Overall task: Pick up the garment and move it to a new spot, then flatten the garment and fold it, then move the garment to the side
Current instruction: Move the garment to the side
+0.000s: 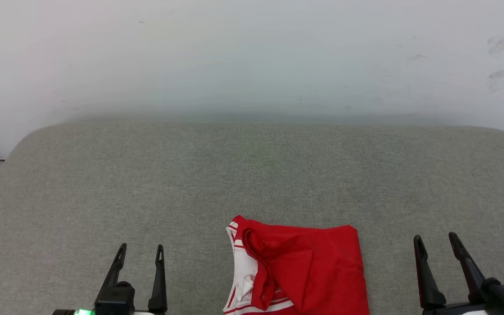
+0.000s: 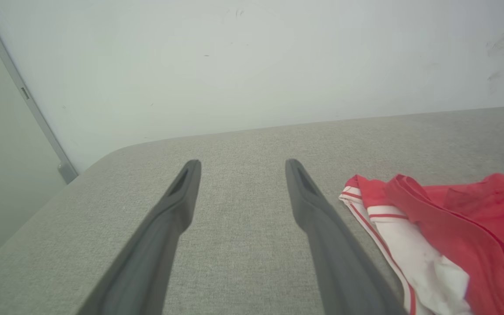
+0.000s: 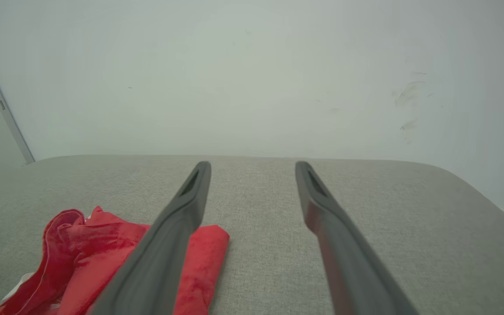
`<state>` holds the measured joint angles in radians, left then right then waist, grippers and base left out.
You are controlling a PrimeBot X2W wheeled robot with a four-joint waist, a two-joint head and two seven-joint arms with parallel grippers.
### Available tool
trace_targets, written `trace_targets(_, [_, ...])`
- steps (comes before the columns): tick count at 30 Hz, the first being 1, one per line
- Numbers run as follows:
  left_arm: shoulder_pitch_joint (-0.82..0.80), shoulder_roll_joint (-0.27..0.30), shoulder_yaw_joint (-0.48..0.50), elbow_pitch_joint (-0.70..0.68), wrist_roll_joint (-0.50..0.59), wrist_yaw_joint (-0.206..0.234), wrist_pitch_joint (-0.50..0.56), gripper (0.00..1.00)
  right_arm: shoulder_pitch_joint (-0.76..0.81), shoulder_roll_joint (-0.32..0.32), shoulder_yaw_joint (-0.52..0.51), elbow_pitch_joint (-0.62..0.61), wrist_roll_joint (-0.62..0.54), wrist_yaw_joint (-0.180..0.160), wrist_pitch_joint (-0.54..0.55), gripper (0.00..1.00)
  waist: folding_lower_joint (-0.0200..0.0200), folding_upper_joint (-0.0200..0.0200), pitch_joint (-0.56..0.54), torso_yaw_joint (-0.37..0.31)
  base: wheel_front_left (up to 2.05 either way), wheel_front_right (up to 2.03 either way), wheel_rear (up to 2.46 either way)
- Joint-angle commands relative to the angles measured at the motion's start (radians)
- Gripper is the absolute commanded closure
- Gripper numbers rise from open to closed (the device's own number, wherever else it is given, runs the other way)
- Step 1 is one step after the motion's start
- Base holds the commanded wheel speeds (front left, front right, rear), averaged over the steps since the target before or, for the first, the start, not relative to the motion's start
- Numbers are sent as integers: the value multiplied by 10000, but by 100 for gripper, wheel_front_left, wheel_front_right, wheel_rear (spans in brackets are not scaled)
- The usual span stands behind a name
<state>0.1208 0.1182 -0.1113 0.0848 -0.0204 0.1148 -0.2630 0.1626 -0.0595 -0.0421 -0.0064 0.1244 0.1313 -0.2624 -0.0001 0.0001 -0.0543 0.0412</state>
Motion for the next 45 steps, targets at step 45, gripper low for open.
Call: trace_targets(45, [-731, -133, -396, 185, 28, -232, -23, 0, -4804, -4182, 2532, 1267, 5597, -10, 8550, 0, 1, -1, 1032, 1128, 0, 0, 0])
